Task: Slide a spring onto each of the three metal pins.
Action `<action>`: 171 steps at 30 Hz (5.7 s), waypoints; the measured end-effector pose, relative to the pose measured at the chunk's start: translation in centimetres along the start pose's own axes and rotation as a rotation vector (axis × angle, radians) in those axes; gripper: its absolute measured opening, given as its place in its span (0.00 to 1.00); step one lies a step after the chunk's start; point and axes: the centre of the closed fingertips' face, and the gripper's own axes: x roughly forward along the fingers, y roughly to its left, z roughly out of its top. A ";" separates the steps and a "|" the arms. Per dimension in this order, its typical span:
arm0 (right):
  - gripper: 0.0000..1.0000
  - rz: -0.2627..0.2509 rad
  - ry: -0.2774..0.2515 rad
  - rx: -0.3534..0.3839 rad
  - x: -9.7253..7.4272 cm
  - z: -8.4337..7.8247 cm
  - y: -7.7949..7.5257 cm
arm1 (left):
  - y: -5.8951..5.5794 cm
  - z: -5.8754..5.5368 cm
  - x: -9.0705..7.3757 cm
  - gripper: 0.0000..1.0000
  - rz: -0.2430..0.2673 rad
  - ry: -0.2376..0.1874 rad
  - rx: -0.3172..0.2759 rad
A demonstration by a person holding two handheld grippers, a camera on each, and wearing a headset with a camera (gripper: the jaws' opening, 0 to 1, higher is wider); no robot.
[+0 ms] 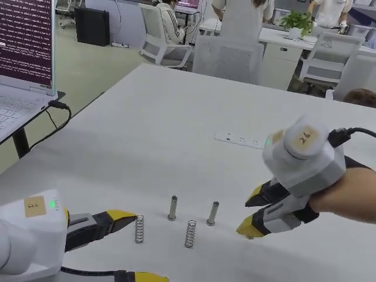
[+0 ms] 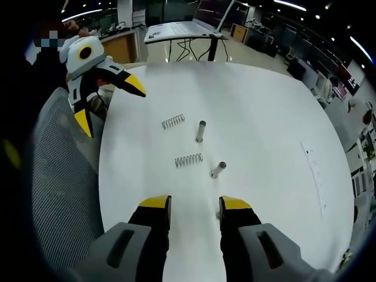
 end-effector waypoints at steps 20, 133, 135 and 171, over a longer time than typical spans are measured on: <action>0.31 0.041 -0.019 -0.001 0.4 0.4 2.7 | 4.2 -3.9 1.9 0.52 0.066 0.084 -0.060; 0.26 0.163 -0.243 0.064 -2.8 4.3 6.4 | -0.7 2.1 1.7 0.03 -0.040 0.026 0.135; 0.25 0.180 -0.261 0.067 -3.0 4.8 6.7 | -1.2 2.3 1.7 0.03 -0.057 0.024 0.151; 0.07 0.279 -0.285 0.005 -3.3 6.4 9.6 | -4.5 3.8 1.8 0.03 -0.180 -0.027 0.222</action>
